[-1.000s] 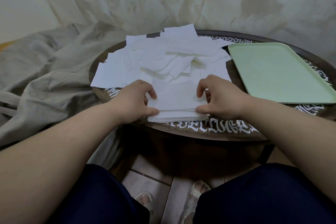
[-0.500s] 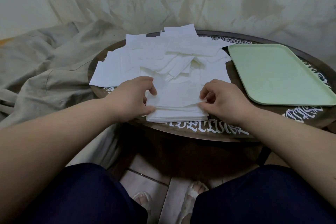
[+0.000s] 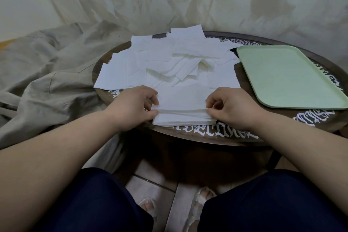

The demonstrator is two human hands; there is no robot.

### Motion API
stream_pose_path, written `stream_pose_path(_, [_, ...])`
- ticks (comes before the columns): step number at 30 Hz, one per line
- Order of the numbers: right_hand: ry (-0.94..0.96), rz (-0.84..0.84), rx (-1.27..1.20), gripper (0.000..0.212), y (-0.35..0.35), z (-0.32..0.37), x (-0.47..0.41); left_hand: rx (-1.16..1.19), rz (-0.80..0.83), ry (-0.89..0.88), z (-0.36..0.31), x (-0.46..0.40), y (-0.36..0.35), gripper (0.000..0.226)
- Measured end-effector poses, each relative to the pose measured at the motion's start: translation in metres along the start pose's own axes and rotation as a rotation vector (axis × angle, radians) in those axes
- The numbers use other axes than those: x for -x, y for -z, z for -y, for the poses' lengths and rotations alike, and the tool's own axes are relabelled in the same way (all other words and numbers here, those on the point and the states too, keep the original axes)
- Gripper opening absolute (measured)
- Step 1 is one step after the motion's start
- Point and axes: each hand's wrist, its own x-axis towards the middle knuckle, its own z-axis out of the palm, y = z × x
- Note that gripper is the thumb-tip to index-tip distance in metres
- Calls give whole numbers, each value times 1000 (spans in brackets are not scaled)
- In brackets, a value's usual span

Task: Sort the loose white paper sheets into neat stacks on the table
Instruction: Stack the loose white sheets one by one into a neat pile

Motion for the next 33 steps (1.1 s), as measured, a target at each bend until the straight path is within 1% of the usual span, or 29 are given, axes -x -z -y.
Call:
stream_pose_path(3, [21,28,-1,9,1,0,0,-3,-1,-8,0,0,0,22])
stream_pose_path(9, [53,26,6,7,0,0,0,-39,17,-50,-1,1,0,26])
stream_pose_path(13, [58,29,1,7,0,0,0,-66,0,-36,-3,0,-1,17])
stream_pose_path(16, [36,36,-1,6,0,2,-1,-27,-17,-7,-3,0,-1,14])
stream_pose_path(20, [26,43,26,14,1,2,-1,48,-28,42,0,0,-1,21])
stream_pose_path(29, [36,71,82,20,2,7,0,129,-50,101,2,0,-1,25])
stream_pose_path(31, [44,87,88,22,3,8,0,128,-49,101,2,0,0,24])
stream_pose_path(33, [59,99,113,22,3,8,0,119,-53,101,2,0,0,18])
